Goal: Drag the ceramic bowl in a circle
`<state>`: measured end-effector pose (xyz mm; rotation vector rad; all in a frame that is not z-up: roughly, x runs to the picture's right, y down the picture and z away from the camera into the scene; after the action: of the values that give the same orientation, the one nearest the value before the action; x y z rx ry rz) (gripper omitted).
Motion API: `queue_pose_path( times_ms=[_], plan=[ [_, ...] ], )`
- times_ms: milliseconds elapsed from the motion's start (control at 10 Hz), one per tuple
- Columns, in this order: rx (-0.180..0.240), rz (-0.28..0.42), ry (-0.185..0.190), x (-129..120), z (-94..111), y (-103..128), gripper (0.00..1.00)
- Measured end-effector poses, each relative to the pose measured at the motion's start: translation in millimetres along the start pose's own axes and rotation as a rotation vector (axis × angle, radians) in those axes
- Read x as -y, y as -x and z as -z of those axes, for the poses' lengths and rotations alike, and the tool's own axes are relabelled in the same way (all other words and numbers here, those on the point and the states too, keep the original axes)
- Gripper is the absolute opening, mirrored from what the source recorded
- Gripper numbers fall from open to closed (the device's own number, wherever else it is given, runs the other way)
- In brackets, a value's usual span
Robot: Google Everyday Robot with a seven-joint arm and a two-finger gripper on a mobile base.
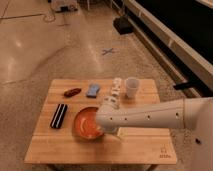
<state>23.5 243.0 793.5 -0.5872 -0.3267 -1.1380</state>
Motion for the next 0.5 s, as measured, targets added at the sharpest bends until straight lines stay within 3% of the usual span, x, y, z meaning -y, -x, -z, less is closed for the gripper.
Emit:
queue_pose_path(
  times_ms=[500],
  plan=[
    [-0.009,0.035,0.025,28.5,1.1,5.0,0.26]
  ],
)
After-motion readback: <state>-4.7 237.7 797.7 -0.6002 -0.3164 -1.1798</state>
